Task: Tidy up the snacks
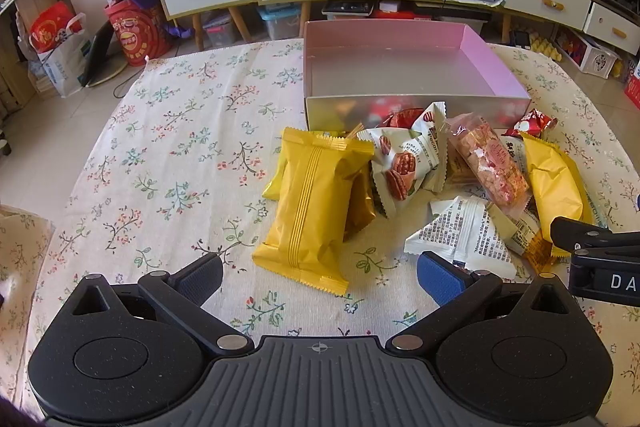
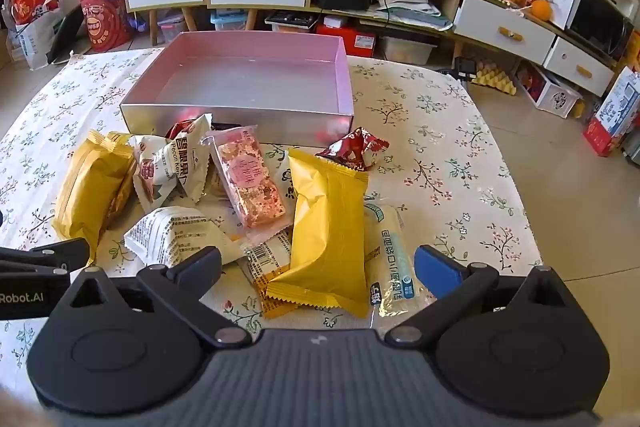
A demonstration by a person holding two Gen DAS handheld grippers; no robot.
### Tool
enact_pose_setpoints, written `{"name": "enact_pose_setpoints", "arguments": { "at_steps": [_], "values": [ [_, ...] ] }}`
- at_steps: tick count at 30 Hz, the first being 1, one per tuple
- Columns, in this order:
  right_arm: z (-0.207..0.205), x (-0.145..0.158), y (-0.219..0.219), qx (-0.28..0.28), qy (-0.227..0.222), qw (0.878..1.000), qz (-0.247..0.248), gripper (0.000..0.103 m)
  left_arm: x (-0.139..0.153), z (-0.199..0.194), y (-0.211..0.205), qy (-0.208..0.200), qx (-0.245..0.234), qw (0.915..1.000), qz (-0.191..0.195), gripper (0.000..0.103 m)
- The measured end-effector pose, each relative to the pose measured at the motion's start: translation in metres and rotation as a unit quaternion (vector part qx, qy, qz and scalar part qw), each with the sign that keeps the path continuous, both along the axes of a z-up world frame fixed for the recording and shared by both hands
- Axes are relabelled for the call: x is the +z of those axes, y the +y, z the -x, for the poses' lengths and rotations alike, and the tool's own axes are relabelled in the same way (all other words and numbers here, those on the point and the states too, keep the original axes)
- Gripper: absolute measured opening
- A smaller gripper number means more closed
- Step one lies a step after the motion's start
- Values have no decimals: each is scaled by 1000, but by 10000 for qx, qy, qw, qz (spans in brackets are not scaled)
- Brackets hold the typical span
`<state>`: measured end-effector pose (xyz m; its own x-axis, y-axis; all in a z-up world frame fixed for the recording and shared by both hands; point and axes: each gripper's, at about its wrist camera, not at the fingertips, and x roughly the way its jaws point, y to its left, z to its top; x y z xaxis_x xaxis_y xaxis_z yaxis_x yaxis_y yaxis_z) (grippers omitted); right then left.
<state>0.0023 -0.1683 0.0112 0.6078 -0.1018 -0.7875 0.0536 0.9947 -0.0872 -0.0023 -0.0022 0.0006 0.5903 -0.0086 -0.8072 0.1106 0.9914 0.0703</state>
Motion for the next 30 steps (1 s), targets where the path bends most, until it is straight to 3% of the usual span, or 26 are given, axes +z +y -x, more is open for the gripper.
{"name": "enact_pose_setpoints", "arguments": {
  "at_steps": [30],
  "values": [
    [1,2,-3,1,5,10000,-16,103,-2,-1,0,-3,-3,10000,-9,103]
  ]
}}
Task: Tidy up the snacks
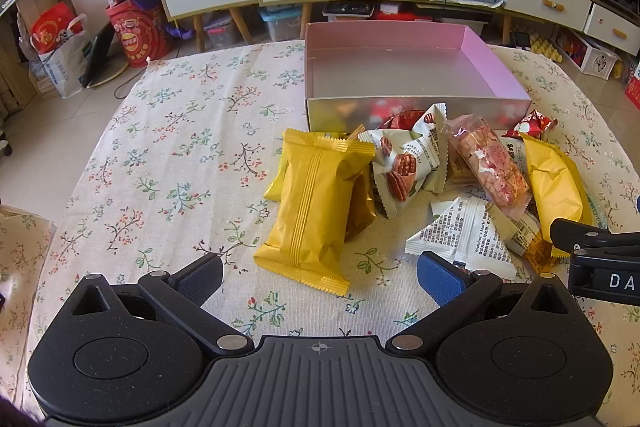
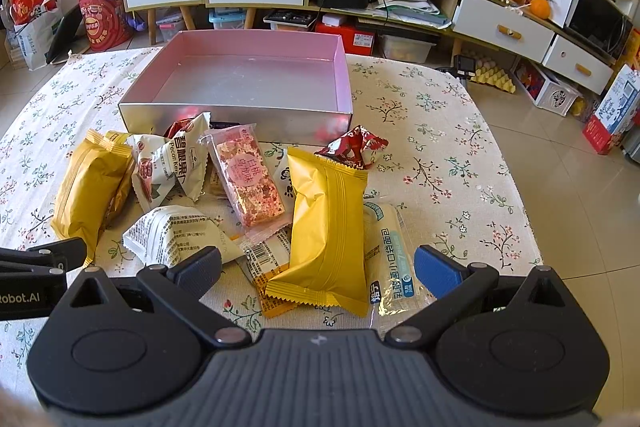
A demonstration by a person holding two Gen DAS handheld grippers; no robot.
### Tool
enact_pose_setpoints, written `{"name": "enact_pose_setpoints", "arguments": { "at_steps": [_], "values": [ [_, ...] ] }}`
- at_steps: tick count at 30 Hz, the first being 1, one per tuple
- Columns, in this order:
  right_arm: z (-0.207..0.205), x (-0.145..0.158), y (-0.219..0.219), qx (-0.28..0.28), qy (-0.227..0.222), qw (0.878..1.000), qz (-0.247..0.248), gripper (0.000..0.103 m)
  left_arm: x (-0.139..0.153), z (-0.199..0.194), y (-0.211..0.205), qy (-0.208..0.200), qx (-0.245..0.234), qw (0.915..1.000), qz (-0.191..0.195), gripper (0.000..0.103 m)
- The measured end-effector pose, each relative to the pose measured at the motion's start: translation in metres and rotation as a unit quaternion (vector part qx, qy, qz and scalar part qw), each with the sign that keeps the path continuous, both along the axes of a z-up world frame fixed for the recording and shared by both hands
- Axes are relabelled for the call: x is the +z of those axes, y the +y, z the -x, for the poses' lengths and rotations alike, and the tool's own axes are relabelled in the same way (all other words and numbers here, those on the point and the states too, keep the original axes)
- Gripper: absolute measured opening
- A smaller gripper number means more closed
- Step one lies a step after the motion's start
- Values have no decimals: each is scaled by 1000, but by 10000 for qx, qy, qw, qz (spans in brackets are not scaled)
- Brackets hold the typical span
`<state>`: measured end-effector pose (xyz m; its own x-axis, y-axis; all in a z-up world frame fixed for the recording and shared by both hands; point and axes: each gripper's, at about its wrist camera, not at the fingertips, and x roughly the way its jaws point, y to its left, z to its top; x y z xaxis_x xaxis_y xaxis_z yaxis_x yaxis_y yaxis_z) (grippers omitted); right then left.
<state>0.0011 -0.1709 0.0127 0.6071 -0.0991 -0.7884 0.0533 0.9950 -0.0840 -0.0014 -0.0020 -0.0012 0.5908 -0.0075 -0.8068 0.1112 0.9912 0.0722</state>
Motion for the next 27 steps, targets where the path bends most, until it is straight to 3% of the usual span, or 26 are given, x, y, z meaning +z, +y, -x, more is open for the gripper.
{"name": "enact_pose_setpoints", "arguments": {
  "at_steps": [27],
  "values": [
    [0,-1,1,1,11,10000,2,103,0,0,0,-3,-2,10000,0,103]
  ]
}}
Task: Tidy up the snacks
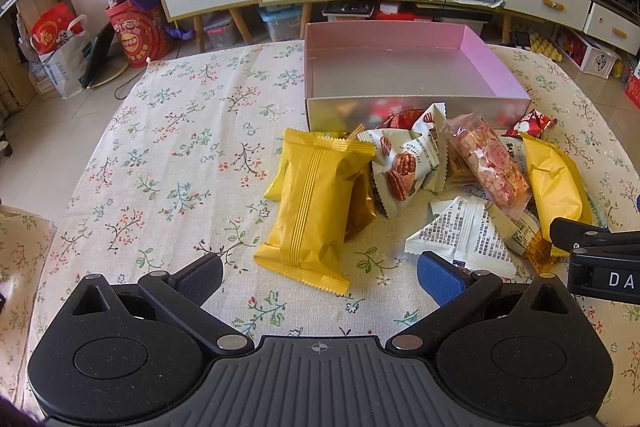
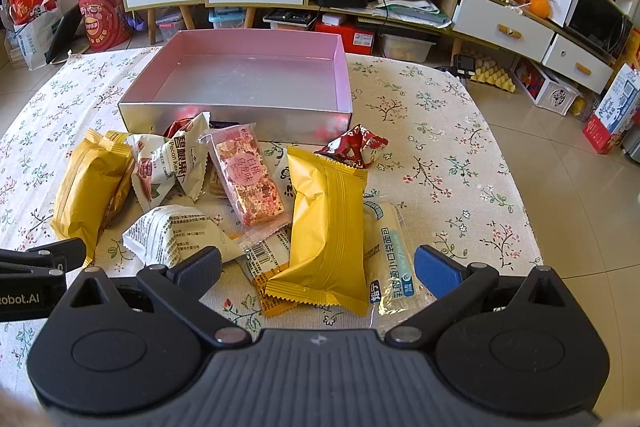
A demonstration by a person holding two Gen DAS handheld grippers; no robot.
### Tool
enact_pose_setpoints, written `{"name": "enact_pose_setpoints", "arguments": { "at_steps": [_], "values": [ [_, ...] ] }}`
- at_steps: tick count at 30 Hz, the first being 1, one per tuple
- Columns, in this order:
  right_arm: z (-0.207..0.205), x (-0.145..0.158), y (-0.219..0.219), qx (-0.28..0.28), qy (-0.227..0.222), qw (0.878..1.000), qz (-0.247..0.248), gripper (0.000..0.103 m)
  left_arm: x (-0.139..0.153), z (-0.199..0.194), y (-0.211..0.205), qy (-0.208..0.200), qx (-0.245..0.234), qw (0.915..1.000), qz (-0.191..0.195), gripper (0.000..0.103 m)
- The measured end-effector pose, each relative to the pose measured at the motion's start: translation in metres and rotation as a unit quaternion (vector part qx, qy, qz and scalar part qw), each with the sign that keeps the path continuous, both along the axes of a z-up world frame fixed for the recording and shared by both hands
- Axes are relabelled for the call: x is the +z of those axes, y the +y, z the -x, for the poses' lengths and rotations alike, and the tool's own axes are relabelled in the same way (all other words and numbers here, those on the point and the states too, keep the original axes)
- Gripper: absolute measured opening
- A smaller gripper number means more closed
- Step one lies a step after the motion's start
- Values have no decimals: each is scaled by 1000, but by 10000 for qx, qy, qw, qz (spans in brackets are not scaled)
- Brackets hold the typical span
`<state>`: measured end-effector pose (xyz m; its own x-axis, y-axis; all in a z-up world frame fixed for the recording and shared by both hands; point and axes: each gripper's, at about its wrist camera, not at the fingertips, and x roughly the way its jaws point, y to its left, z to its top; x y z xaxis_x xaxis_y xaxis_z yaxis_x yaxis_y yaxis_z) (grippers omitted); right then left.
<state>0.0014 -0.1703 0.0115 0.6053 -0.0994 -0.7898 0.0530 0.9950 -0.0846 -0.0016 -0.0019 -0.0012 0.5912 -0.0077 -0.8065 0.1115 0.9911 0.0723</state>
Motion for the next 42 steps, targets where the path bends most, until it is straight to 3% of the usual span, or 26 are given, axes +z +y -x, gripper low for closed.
{"name": "enact_pose_setpoints", "arguments": {
  "at_steps": [14,21,28,34,42],
  "values": [
    [-1,1,0,-22,0,10000,-29,103,1,-2,4,23,-23,10000,42,103],
    [-3,5,-9,53,-34,9995,-320,103,-3,-4,21,54,-272,9988,402,103],
    [-9,13,-9,603,-160,9957,-686,101,-17,-12,43,72,-581,9954,754,101],
    [-22,14,-1,1155,-137,9904,-743,93,-19,-23,52,-104,-797,9914,1036,97],
    [-36,5,6,1552,-28,9826,-1022,70,-22,-33,40,-202,-1139,9879,1033,78]
  ]
}}
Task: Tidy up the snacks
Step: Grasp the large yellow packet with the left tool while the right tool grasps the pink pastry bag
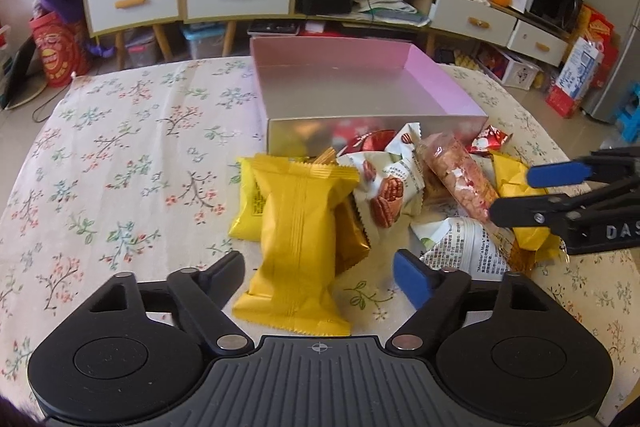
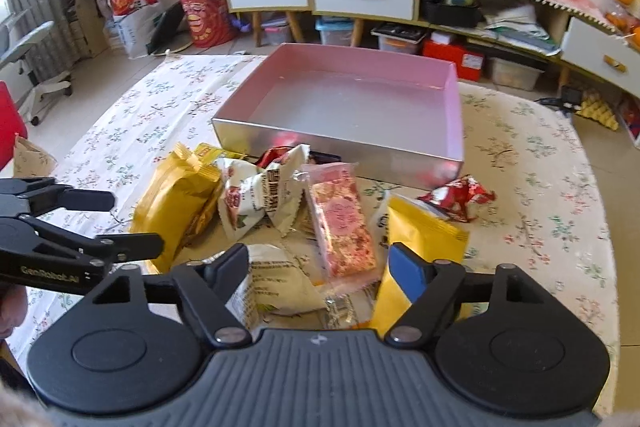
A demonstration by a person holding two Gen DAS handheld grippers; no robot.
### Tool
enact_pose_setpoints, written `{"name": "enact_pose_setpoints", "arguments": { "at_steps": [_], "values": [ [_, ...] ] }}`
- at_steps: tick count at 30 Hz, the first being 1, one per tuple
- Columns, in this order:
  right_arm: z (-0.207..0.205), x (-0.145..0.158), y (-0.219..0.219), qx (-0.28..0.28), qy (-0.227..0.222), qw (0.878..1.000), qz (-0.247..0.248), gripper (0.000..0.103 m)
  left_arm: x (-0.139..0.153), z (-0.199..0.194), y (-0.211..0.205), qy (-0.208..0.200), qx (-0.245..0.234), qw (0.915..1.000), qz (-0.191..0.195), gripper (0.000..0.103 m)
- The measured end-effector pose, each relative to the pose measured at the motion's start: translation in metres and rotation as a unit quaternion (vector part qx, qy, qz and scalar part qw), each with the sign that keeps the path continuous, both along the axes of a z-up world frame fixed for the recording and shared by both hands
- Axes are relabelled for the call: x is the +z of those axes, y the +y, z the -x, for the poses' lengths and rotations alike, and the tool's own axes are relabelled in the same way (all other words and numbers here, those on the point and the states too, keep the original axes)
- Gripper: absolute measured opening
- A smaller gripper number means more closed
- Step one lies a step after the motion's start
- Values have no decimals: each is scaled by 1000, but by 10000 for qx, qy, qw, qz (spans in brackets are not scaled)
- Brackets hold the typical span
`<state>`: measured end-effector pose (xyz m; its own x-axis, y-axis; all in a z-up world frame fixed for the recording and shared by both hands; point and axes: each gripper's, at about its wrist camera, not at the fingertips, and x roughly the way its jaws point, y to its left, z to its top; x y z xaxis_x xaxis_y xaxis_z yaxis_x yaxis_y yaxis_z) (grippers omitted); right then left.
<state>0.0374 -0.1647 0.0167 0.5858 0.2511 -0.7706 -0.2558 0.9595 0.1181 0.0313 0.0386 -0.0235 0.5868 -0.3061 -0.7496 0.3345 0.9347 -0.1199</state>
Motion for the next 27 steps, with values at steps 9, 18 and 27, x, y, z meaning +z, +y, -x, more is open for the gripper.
{"name": "enact_pose_setpoints", "arguments": {
  "at_steps": [9,18,27],
  "values": [
    [-18,-12,0,-8,131,9997,-185,59,-10,-10,-3,22,58,9998,-182,60],
    [-33,-27,-3,-319,337,9989,104,53,-19,-18,-3,191,238,9990,-313,48],
    [-38,-33,0,-451,376,9977,326,37,-21,-20,-8,172,268,9987,-408,42]
  ]
}}
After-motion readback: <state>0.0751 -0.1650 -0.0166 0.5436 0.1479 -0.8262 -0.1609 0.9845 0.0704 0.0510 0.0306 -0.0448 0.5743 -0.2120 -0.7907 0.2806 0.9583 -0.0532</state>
